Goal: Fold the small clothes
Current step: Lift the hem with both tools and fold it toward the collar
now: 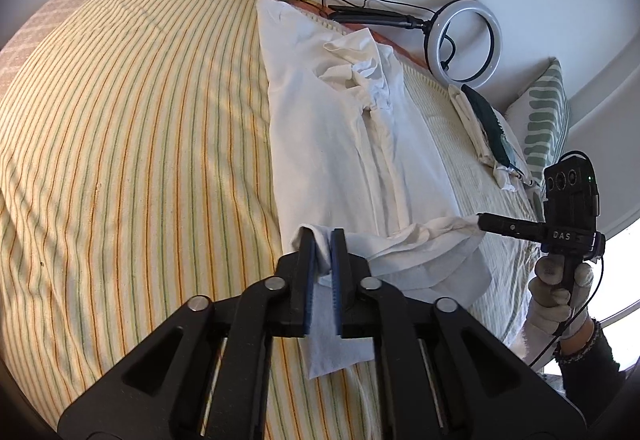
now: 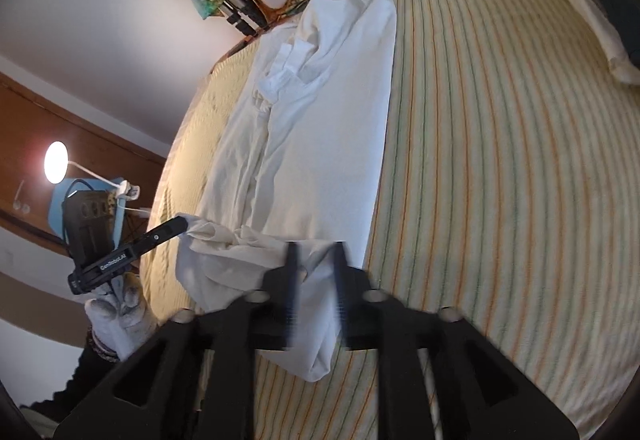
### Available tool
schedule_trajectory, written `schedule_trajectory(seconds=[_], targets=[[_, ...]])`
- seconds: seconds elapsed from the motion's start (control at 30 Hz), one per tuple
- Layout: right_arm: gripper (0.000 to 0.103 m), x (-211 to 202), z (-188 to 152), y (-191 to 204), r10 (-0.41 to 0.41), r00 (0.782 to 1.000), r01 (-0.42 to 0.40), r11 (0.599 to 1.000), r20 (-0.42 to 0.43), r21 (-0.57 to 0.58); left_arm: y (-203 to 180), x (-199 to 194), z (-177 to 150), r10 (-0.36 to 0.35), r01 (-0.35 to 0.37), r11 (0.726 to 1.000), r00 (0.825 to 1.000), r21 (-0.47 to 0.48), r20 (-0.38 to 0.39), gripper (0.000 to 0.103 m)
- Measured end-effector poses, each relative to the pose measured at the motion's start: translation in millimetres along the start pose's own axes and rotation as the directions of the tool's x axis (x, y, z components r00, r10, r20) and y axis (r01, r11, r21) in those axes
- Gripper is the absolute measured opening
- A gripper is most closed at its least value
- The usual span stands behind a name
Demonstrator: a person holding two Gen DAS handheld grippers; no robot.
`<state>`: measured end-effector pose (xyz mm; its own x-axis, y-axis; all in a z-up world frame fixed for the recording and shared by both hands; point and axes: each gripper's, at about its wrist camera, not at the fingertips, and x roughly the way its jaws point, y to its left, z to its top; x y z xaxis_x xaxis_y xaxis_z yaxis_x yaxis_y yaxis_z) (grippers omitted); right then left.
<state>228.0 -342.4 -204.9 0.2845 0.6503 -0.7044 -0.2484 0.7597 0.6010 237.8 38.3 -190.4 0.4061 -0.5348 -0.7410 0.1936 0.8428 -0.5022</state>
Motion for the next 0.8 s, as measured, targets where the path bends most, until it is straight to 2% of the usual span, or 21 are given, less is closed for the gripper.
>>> schedule_trajectory(seconds=[0.03, 0.1, 0.23, 0.3, 0.43, 0.5, 0.63, 0.8], targets=[[0.033, -5, 0, 1, -0.011, 1.000, 0.011, 1.000, 0.025, -0.010, 0, -3, 1, -0.001, 0.001, 1.000, 1.000, -0.004, 0.008, 0.033], [0.033, -15, -3, 6, -0.016, 0.999, 0.018, 0.999, 0.050, -0.048, 1, -13, 3, -0.004, 0.004, 1.000, 0.999, -0.009, 0.051, 0.051], [0.031, -31, -19, 25, 0.021, 0.997, -0.010, 0.988, 0.069, -0.157, -5, -32, 2, -0.028, 0.025, 0.999, 0.995, 0.031, 0.092, 0.052], [0.028, -29, -29, 35, 0.009, 0.999, 0.001, 0.976, 0.046, -0.219, -14, -35, -6, -0.018, 0.010, 0.995, 0.997, 0.098, 0.078, 0.052], [0.023, -7, -46, 46, -0.030, 0.999, 0.020, 0.952, -0.026, -0.307, -34, -26, -25, -0.004, 0.006, 0.977, 1.000, 0.212, -0.009, 0.030], [0.022, 7, -48, 46, -0.039, 0.998, 0.019, 0.946, -0.054, -0.323, -40, -18, -33, -0.001, 0.015, 0.968, 0.998, 0.249, -0.056, 0.030], [0.021, 23, -44, 45, -0.038, 0.997, 0.014, 0.946, -0.068, -0.325, -50, 3, -38, 0.044, -0.012, 0.956, 0.994, 0.292, -0.103, 0.030], [0.021, 34, -30, 45, -0.043, 0.998, 0.023, 0.945, -0.055, -0.326, -52, 21, -23, 0.065, -0.035, 0.956, 0.993, 0.291, -0.094, 0.030]])
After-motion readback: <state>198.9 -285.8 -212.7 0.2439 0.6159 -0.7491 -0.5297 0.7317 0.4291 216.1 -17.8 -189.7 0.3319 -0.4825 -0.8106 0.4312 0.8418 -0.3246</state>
